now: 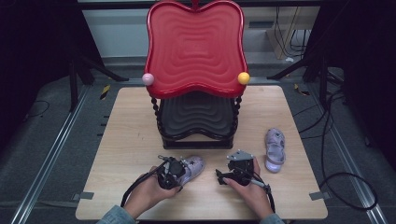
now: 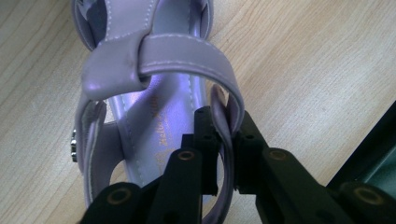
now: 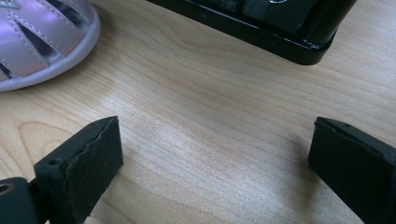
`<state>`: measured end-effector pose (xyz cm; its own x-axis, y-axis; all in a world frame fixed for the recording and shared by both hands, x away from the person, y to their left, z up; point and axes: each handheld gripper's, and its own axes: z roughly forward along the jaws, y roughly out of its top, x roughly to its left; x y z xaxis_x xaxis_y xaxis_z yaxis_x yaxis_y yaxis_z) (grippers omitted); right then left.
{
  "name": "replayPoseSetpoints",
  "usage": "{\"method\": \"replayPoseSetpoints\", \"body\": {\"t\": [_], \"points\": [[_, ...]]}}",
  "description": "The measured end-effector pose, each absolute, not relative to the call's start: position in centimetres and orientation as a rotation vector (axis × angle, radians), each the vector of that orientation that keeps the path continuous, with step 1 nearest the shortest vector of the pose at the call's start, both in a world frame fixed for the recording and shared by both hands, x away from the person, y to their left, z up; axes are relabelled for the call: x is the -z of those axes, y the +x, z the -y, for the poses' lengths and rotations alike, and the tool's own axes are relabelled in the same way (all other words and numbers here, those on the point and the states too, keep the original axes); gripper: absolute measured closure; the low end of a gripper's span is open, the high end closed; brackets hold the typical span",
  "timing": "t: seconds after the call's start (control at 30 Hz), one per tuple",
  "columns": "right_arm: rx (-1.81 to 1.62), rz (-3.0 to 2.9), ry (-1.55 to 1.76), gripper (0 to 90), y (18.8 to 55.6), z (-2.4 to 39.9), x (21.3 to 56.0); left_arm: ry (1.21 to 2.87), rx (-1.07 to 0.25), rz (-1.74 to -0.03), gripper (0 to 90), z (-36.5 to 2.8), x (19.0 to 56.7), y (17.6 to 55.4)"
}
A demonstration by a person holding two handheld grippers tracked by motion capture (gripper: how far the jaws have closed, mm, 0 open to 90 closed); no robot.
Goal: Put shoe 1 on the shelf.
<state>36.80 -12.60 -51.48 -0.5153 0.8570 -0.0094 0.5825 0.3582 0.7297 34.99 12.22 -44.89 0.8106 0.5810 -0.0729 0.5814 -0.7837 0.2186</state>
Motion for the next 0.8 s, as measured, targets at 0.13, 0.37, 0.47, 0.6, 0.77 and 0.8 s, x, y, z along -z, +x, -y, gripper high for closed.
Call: {"method": "replayPoseSetpoints", "body": {"t": [0.13, 0.37, 0.47, 0.6, 0.77, 0.8], "points": [[-0.961, -2.236, 1.262, 3.3, 36.8, 12.6, 51.5, 2.721, 0.031, -0.914, 85.7, -12.9, 44.5, 35.3], [-0.961, -2.235, 1.257, 3.3, 36.8, 12.6, 51.5, 2.558, 0.107, -0.935, 86.0, -14.7, 43.0, 35.8], [-0.962, -2.236, 1.259, 3.3, 36.8, 12.6, 51.5, 2.486, 0.12, -0.921, 86.0, -15.1, 42.2, 35.7], [-0.963, -2.234, 1.262, 3.3, 36.8, 12.6, 51.5, 2.404, 0.125, -0.887, 86.0, -15.5, 41.1, 35.3], [-0.963, -2.235, 1.261, 3.3, 36.8, 12.6, 51.5, 2.313, 0.093, -0.875, 85.9, -15.6, 39.5, 35.0], [-0.964, -2.234, 1.261, 3.3, 36.8, 12.6, 51.5, 2.304, 0.081, -0.867, 85.9, -15.5, 39.1, 35.0]]}}
